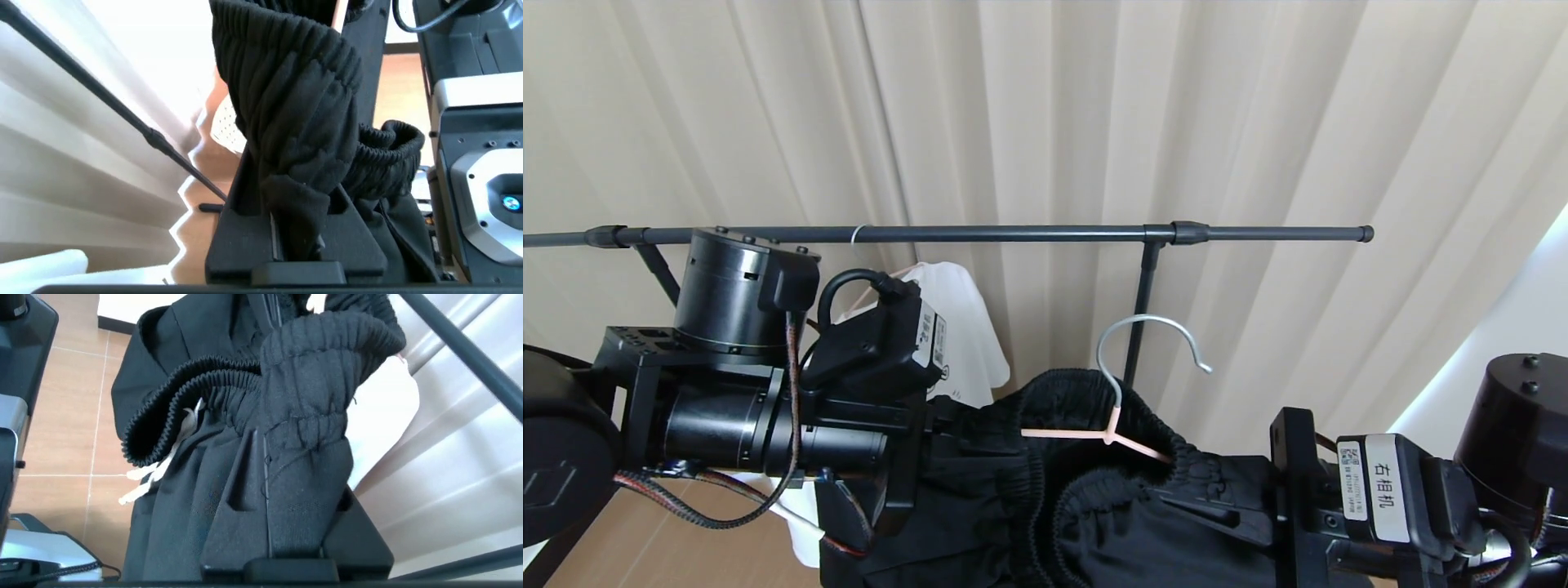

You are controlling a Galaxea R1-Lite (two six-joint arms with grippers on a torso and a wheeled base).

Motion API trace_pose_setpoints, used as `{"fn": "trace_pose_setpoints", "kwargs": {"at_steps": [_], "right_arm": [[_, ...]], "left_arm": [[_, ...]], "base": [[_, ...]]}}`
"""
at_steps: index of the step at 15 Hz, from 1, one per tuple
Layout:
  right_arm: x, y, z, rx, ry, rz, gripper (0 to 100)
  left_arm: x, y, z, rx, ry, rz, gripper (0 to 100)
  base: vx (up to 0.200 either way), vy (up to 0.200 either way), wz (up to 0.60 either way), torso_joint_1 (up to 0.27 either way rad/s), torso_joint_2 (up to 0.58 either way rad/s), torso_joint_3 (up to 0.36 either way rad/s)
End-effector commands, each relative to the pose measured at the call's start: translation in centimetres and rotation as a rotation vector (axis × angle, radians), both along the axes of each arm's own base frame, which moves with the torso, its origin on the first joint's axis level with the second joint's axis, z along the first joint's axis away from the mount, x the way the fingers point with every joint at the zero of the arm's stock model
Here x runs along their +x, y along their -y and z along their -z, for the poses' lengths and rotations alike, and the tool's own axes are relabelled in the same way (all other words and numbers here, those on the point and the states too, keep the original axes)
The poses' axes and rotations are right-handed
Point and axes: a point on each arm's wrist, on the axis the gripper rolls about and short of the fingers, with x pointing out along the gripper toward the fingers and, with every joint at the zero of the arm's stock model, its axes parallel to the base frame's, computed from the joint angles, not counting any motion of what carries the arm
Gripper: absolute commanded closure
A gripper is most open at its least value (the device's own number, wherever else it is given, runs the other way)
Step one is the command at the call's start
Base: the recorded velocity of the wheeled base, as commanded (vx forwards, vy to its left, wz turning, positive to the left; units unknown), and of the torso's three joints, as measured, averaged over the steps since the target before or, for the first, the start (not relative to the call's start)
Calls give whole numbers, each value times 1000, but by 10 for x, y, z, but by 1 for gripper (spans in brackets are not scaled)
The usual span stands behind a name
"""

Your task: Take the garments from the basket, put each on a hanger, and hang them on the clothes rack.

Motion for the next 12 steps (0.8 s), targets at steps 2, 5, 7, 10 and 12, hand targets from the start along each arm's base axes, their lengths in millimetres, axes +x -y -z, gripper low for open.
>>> {"fn": "trace_pose_setpoints", "kwargs": {"at_steps": [2,5,7,10,12], "right_arm": [[0,0,1,-3,-4,2,100],[-2,2,2,-5,-2,1,0],[-2,1,2,-5,-5,1,0],[-1,1,2,-6,-6,3,0],[-1,1,2,-5,-5,3,0]], "left_arm": [[-2,0,-1,0,2,3,100],[-1,1,-1,-3,4,4,100],[-1,1,-1,-3,3,3,100],[-1,2,-1,-2,2,3,100],[-1,2,-1,-3,2,3,100]], "base": [[0,0,0,0,0,0],[0,0,0,0,0,0],[0,0,0,0,0,0],[0,0,0,0,0,0],[0,0,0,0,0,0]]}}
